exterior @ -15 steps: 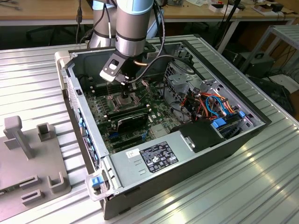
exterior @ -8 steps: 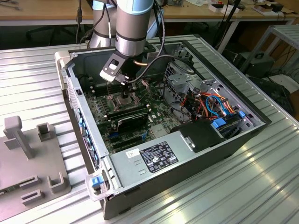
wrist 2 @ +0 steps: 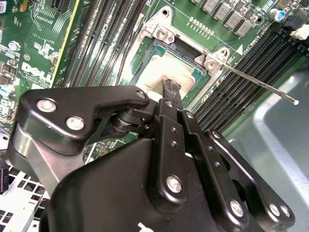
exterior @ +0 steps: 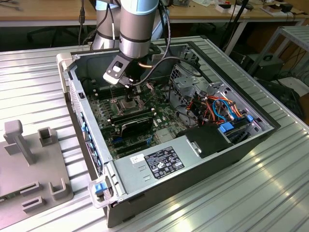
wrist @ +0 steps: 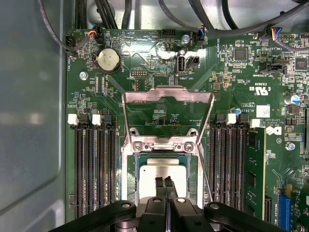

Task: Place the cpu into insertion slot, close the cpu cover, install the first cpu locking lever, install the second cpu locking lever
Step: 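Close the cpu cover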

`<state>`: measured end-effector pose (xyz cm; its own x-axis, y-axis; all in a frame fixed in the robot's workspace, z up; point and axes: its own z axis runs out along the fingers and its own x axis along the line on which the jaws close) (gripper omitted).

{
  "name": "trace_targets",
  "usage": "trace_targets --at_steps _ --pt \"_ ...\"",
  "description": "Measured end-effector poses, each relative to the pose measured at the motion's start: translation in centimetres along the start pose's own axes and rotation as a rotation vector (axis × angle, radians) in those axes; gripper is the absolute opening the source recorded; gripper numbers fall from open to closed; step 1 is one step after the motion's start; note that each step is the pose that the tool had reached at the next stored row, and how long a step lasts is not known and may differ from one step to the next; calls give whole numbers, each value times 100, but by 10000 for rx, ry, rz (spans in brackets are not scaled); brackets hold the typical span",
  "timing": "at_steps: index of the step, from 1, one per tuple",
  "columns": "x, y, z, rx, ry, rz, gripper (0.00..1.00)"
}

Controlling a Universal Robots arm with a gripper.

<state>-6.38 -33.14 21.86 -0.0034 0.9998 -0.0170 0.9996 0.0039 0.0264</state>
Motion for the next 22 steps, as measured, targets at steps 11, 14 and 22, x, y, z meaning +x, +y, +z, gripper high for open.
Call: trace_targets --at_steps 11,14,22 --pt "-6 11 -389 5 5 0 11" --pt "-6 14 -390 5 5 -2 11" --pt "-5 219 -395 8 1 -2 11"
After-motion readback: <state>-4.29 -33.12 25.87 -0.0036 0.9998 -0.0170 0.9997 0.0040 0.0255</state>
